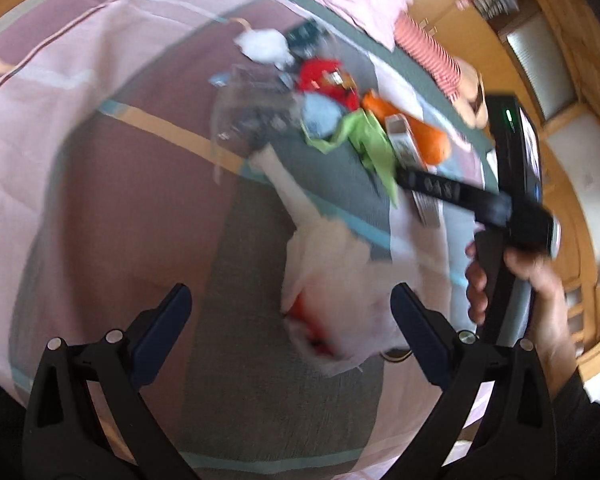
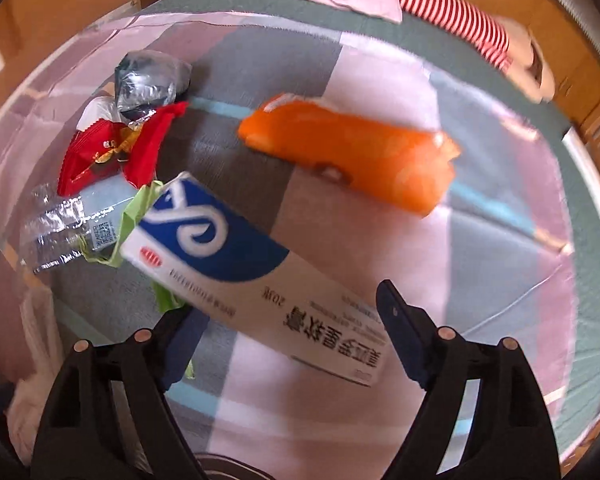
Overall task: Collect trash
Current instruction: 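Grasp the white tissue with the left gripper while the right grasps the blue-white ointment box, then regrip the ointment box with the right gripper and lift it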
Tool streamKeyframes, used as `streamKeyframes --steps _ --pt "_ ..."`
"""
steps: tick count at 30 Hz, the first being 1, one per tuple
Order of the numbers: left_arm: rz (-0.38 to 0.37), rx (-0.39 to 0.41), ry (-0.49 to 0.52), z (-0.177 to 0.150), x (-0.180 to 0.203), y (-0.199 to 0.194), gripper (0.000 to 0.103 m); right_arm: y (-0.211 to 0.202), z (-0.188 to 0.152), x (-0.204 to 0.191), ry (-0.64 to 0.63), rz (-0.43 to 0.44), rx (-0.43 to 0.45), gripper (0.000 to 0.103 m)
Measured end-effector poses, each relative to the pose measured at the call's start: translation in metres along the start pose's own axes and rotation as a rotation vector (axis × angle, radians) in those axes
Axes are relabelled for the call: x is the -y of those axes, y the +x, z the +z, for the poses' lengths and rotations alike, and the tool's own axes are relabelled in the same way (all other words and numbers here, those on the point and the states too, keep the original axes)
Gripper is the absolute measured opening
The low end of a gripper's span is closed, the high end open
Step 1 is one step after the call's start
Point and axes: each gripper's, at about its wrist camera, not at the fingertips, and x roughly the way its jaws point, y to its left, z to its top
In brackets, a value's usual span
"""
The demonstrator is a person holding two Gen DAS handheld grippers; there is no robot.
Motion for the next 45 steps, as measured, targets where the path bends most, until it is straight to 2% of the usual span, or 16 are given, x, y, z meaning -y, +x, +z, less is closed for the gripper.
streamKeyframes --steps 3,5,6,8,11,13,14,17,19,22,25,29,32,35,39,45 --pt "0.001 0.011 0.023 -0.001 0.005 0.003 0.092 -0.006 -0.006 -0.002 0.028 0.034 0.029 0.056" --pt "-0.01 0.013 0.046 -0.003 0.008 0.002 0.073 -0.01 -0.009 -0.001 0.026 0.034 0.035 0.048" --pt "-0.012 0.01 0.064 -0.004 0.01 0.003 0.068 -0.013 -0.011 0.0 0.027 0.036 0.037 0.045" --pt "-0.011 -0.002 0.099 -0.005 0.015 0.006 0.044 -0.021 -0.016 0.003 0.052 0.06 0.041 0.041" --pt "-0.031 0.005 0.117 -0.008 0.018 0.004 0.029 -0.036 -0.027 0.01 0.105 0.088 0.05 0.035" --pt "-0.013 0.04 0.126 -0.007 0.018 -0.003 0.024 -0.047 -0.036 0.015 0.144 0.125 0.043 0.029" --pt "0.008 0.071 0.127 -0.007 0.017 -0.008 0.023 -0.053 -0.042 0.019 0.171 0.16 0.037 0.021" --pt "0.066 0.164 0.119 -0.006 0.012 -0.028 0.023 -0.073 -0.059 0.022 0.21 0.258 0.031 0.021" --pt "0.139 0.217 0.126 -0.007 0.009 -0.039 0.023 -0.083 -0.071 0.022 0.219 0.319 0.029 0.021" --pt "0.24 0.247 0.116 -0.01 0.002 -0.049 0.022 -0.09 -0.088 0.021 0.249 0.389 -0.004 0.021" --pt "0.274 0.249 0.101 -0.009 -0.004 -0.052 0.022 -0.091 -0.101 0.02 0.285 0.424 -0.042 0.021" --pt "0.291 0.262 0.116 -0.009 -0.003 -0.055 0.022 -0.098 -0.112 0.015 0.297 0.437 -0.045 0.021" --pt "0.31 0.286 0.137 -0.017 -0.001 -0.062 0.022 -0.107 -0.117 0.006 0.238 0.355 -0.014 0.021" --pt "0.328 0.317 0.166 -0.019 0.005 -0.065 0.022 -0.119 -0.125 -0.005 0.205 0.319 0.019 0.021" --pt "0.339 0.35 0.208 -0.025 0.011 -0.073 0.022 -0.129 -0.133 -0.011 0.203 0.319 0.043 0.021" --pt "0.356 0.363 0.21 -0.033 0.007 -0.084 0.022 -0.127 -0.142 -0.018 0.222 0.381 0.003 0.021"
